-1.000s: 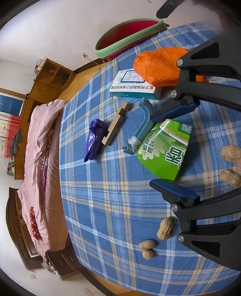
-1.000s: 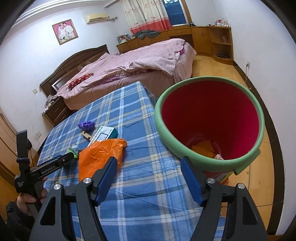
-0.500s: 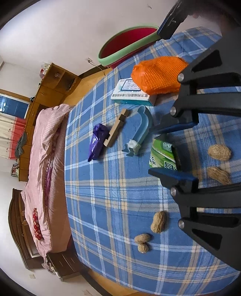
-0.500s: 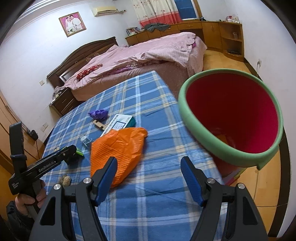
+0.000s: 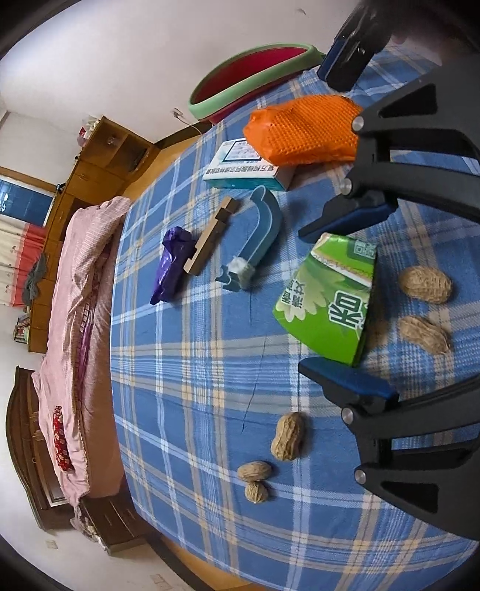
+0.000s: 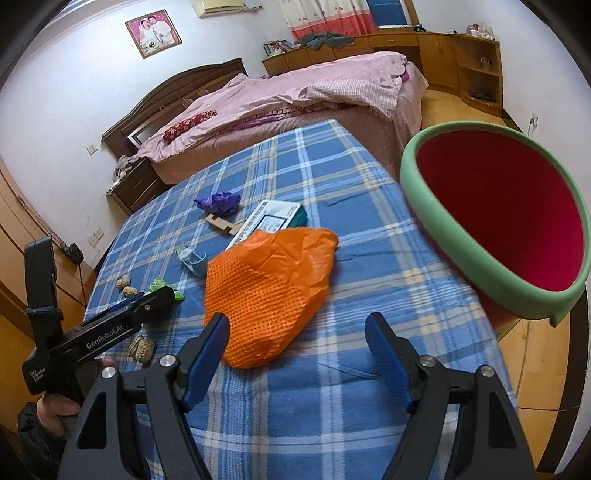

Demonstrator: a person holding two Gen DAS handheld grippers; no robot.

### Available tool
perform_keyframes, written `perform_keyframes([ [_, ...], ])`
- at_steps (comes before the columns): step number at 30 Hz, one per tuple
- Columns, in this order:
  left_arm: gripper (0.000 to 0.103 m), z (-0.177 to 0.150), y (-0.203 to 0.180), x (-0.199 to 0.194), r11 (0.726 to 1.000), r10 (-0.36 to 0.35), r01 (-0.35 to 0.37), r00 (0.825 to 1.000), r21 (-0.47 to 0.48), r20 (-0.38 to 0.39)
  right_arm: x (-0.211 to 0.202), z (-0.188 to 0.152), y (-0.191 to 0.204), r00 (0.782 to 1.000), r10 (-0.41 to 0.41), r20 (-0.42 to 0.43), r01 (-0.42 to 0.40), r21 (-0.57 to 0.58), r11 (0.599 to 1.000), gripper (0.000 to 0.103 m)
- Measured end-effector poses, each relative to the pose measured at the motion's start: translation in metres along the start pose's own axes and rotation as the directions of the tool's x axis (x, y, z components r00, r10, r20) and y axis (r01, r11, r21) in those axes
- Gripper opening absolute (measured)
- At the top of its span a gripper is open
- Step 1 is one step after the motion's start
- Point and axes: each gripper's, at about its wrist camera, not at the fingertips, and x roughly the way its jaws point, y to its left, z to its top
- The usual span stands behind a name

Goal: Collect trash
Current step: 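Grasp the green tissue pack with left tool while right tool grasps orange mesh bag, then carry both items over the red bucket and open both tools to drop them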

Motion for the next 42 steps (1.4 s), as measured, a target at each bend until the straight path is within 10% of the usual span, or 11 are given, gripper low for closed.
perform_keyframes([
  [10,0.059,-0.005,0.004,-0.01,1.0,-0.024,0.024,0.999,-0.007,0.024,0.022,0.002,0.01,1.0,-0.009,-0.018,0.009,-0.008,1.0,0.079],
  [15,0.059,-0.004,0.004,-0.022,0.999,-0.038,0.038,0.998,-0.007,0.05,0.025,-0.002,0.017,1.0,-0.003,-0.019,0.002,-0.033,0.999,0.031],
  [20,0.059,-0.001,0.001,-0.035,0.998,-0.055,0.055,0.996,-0.006,0.075,0.018,-0.007,0.02,0.998,0.057,0.001,-0.057,-0.047,0.997,0.012],
  [42,0.059,0.017,-0.065,-0.074,0.989,-0.104,0.084,0.979,0.118,0.175,-0.073,0.006,-0.019,0.967,0.02,0.255,-0.015,-0.019,1.0,0.009],
])
